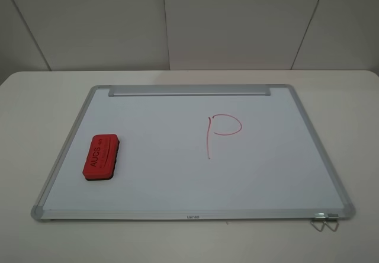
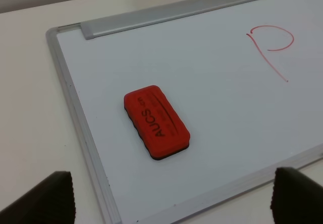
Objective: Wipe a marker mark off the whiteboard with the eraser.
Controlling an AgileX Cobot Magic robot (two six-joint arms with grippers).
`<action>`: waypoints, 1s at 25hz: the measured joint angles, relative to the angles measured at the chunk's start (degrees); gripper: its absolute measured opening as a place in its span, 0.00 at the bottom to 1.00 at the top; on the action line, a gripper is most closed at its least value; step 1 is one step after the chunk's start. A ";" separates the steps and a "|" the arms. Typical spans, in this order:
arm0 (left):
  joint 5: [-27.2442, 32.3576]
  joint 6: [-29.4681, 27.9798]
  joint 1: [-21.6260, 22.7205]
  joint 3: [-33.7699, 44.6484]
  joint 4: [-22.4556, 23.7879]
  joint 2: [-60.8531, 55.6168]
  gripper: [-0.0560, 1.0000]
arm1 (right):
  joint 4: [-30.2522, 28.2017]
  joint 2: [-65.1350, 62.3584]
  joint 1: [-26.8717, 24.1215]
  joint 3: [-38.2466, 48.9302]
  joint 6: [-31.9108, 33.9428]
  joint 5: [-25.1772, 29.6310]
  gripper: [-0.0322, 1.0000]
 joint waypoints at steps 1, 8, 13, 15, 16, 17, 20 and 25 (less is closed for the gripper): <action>0.00 0.00 0.22 0.00 0.00 -0.05 0.78 | 0.00 0.00 0.00 0.00 0.00 0.00 0.73; 0.00 0.04 8.10 0.11 -0.34 -1.35 0.79 | 0.00 0.00 0.00 0.00 0.00 0.00 0.73; 0.00 0.04 15.71 0.11 0.00 -1.35 0.79 | 0.00 0.00 0.00 0.00 0.00 0.00 0.73; 0.00 0.04 18.76 0.11 -0.34 -1.35 0.79 | 0.00 0.00 0.00 0.00 0.00 0.00 0.73; 0.00 0.04 19.92 0.11 -0.34 -1.35 0.79 | 0.00 0.00 0.00 0.00 0.00 0.00 0.73; 0.00 0.04 21.17 0.11 -0.34 -1.35 0.79 | 0.00 0.00 0.00 0.00 0.00 0.00 0.73; 0.00 0.04 23.45 0.11 0.00 -1.35 0.79 | 0.00 0.00 0.00 0.00 0.00 0.00 0.73; 0.00 0.04 23.90 0.11 -0.34 -1.35 0.79 | 0.00 0.00 0.00 0.00 0.00 0.00 0.73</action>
